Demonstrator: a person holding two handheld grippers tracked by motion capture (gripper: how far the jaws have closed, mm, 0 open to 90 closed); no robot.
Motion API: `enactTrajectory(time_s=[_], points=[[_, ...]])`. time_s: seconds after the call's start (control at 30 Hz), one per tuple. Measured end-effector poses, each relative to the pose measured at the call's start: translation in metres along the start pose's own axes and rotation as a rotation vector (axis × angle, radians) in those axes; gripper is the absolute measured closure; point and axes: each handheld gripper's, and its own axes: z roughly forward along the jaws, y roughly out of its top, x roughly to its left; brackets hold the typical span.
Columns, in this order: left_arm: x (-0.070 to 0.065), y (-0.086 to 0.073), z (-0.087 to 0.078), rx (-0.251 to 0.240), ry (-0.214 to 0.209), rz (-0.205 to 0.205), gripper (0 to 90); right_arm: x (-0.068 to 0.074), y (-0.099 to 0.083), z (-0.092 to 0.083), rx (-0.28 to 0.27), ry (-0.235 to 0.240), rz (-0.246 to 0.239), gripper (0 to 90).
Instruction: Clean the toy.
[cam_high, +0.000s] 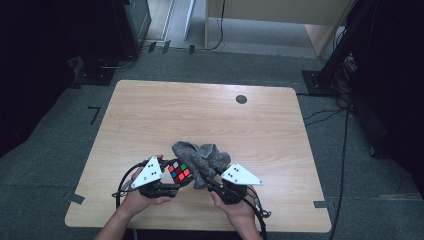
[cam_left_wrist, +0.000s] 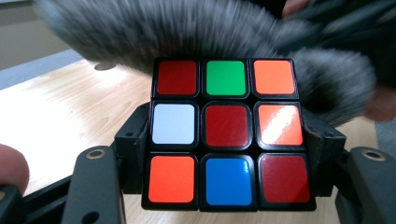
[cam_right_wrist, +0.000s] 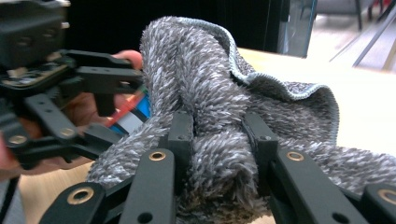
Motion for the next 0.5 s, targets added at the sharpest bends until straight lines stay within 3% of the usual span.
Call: enactTrajectory(time_s=[0.03, 0.1, 0.17, 0.33, 0.4, 0.5], points=[[0.002, 0.0, -0.002, -0.014, -0.004, -0.014, 34.3, -0.008, -0.003, 0.002, 0.059, -0.034, 0.024, 70.1], [0.004, 0.0, -0.005, -0.04, -0.009, -0.032, 34.3, -0.01, -0.003, 0.001, 0.075, -0.049, 0.03, 70.1], [0.003, 0.001, -0.005, -0.034, 0.002, -0.014, 34.3, -0.012, -0.001, -0.002, 0.062, -0.038, 0.053, 70.2], [0.001, 0.001, -0.003, -0.023, 0.003, -0.009, 34.3, 0.002, 0.009, -0.007, 0.006, 0.016, 0.026, 70.2], [0.003, 0.002, -0.006, -0.033, -0.003, -0.019, 34.3, 0.0, 0.008, -0.006, 0.01, 0.028, 0.047, 70.2], [0.006, 0.004, -0.011, -0.081, -0.028, -0.056, 34.3, -0.009, 0.001, -0.001, 0.054, 0.004, 0.071, 70.3]])
